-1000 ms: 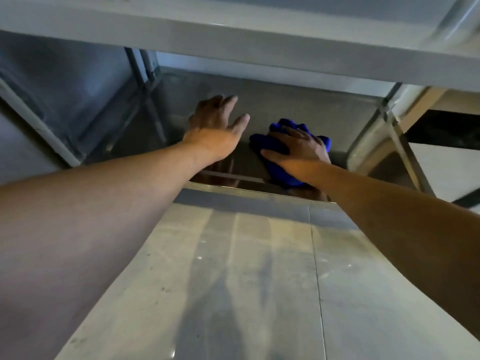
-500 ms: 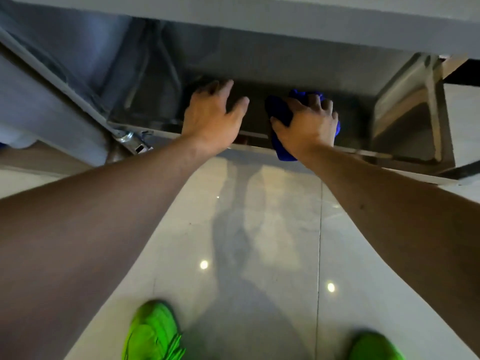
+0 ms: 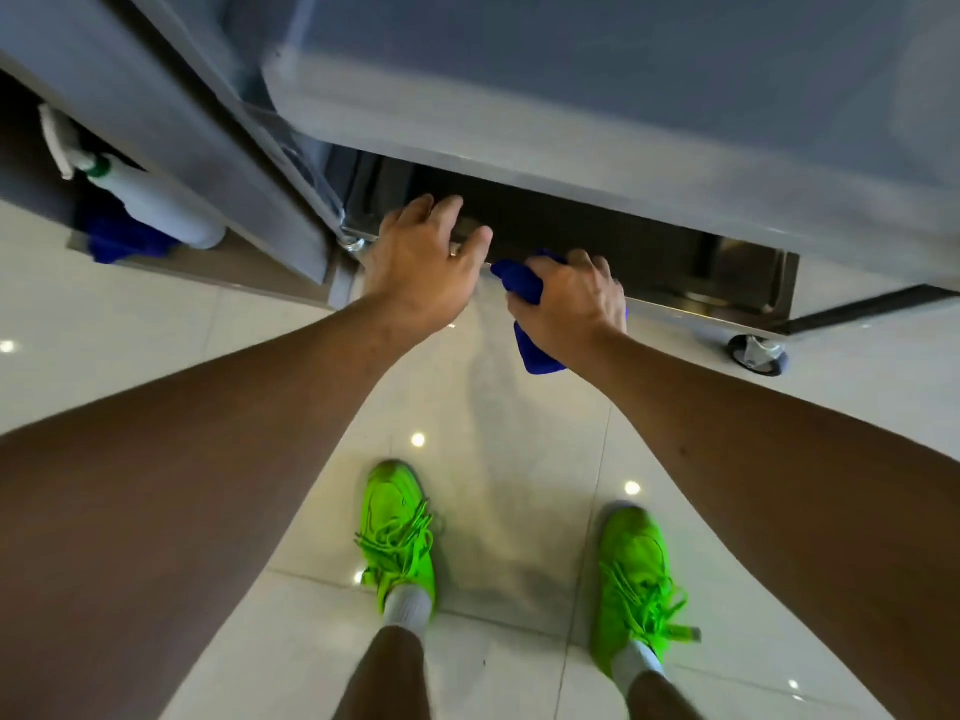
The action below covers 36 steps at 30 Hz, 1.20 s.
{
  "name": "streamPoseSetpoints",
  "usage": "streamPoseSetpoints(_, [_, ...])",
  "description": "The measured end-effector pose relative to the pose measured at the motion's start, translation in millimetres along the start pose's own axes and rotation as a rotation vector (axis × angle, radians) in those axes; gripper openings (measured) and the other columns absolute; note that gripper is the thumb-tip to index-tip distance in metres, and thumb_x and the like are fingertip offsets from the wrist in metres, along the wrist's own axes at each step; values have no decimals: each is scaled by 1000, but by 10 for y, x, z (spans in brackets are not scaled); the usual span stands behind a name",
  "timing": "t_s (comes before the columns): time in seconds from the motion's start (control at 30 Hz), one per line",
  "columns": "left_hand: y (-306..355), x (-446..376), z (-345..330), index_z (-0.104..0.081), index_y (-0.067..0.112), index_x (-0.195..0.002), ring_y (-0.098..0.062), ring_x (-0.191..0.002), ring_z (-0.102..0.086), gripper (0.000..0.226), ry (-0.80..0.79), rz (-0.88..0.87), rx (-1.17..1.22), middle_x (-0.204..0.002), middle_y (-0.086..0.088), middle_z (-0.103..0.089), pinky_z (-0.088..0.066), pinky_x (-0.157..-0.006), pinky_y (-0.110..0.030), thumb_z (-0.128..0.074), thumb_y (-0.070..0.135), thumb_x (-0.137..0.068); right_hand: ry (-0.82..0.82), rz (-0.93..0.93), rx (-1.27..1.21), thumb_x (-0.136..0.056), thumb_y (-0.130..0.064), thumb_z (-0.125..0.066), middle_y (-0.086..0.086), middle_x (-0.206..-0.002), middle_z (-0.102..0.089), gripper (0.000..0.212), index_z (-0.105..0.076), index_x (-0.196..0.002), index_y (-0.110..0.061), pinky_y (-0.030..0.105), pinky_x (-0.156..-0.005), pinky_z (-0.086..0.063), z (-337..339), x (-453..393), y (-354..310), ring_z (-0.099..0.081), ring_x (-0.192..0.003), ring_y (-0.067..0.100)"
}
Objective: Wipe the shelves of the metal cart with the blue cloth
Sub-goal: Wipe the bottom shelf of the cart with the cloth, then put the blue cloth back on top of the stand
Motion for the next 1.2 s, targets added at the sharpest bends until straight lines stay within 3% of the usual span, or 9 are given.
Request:
streamPoseSetpoints(0.13, [165,268,428,-38,22,-147,-28,-135,-38,58,-37,-13,-9,-149,-6,-42,-41,-106,-48,-40,55,-98,-37,23,13,-97,-50,-52,8,-119,-59,41,-60,-132,-29,45,-89,-49,479,253,-318,-53,-110,30])
streamPoseSetpoints(0.43, [460,923,1807,-46,18,-140,-32,-124,-47,54,41,101,49,-137,-9,-53,-43,-100,-53,-42,51,-97,-111,119,26,-97,-51,-52,7,-120,-58,40,-58,-131,-31,46,-91,-49,1741,912,-1025,-52,-112,29])
streamPoseSetpoints(0.93, [1130,1820,4022,-38,25,-147,-31,-141,-31,62,308,159,-78,-152,-8,-39,-31,-112,-55,-33,60,-96,64,381,7,-96,-51,-51,7,-113,-60,37,-62,-123,-29,48,-91,-48,4063,1402,-2000,-53,-107,30])
streamPoseSetpoints(1.2, [1448,2282,5158,-37,27,-146,-31,-140,-32,68,503,132,-187,-151,-9,-40,-30,-109,-53,-25,65,-91,222,551,-6,-95,-53,-52,6,-112,-60,36,-63,-122,-31,45,-91,-48,5160,1701,-2661,-54,-106,31])
Point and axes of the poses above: each hand's wrist, its own x-axis away from the middle knuckle, its own z-axis out of the back of the hand, y = z × x, the point moved 5 cm from there along -x, towards the middle knuckle
